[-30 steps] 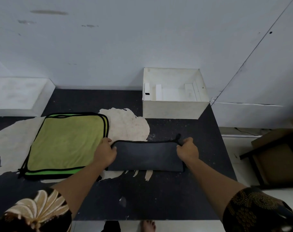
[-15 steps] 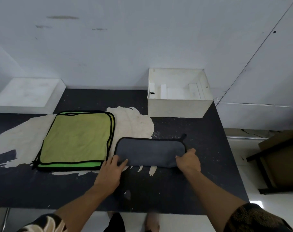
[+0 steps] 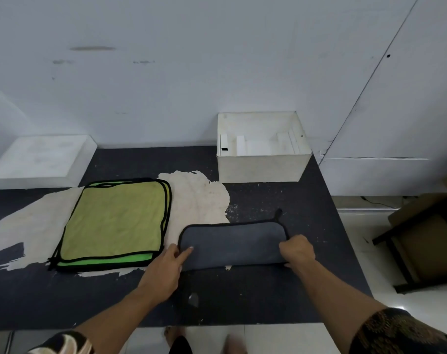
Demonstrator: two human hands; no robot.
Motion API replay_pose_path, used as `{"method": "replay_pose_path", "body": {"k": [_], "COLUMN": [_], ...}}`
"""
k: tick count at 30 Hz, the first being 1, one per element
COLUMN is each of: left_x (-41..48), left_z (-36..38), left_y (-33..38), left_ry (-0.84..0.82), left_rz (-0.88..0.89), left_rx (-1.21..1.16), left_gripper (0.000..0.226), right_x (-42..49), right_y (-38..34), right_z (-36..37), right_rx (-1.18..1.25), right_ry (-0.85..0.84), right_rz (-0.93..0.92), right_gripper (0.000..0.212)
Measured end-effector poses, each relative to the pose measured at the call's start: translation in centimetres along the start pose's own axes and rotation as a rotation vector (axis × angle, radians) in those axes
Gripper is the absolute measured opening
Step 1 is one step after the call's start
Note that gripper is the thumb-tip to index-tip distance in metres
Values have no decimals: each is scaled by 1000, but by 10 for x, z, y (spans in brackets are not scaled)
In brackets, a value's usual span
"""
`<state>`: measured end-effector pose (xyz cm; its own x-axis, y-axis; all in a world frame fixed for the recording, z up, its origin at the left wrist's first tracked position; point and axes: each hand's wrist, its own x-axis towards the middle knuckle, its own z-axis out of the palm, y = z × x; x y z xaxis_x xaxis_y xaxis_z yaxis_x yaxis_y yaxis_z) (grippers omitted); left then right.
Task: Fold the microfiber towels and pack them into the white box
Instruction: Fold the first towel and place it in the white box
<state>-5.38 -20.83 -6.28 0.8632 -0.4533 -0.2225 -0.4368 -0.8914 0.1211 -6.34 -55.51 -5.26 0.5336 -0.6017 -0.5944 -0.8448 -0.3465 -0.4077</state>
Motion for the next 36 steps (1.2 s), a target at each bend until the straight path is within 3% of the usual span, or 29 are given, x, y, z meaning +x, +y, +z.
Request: {"method": "replay_pose_path", "body": {"k": [4,7,11,21,23,26,28,32,36], "left_x": [1,5,8,18,27,50,68,91,100], "left_z": [-2,7,20,12,1,-22,-37,-57,-65], "left_y": [13,19,14,23,38,73,96,132,138], "left_ry": [66,25,-175,-126,-85,-11,-21,-180,-187], "left_rz": [83,183,136,13,-68,-251,-343,-493,-548], "left_rx": [171,186,223,147,-5,-527,-835,-1391,-1544], "left_gripper": [86,76,64,65,61,56,54,52,41], "right_x": [1,-1,-2,3,4,0,-8,-31,-46], "right_y": [6,5,6,8,4,-6,-14,-31,-41], "right_z": [-2,-4,-6,-5,-6,-4,2,13,17], "right_rx": [9,22,18,67,113,187,300,446,496], "right_ry": [-69,-90,-58,-60,-62,-28,-32,-159,-419], "right_rz": [31,31,16,9,3,-100,-174,-328,-462], "right_gripper": [21,30,36,36,31,5,18,24,12]}}
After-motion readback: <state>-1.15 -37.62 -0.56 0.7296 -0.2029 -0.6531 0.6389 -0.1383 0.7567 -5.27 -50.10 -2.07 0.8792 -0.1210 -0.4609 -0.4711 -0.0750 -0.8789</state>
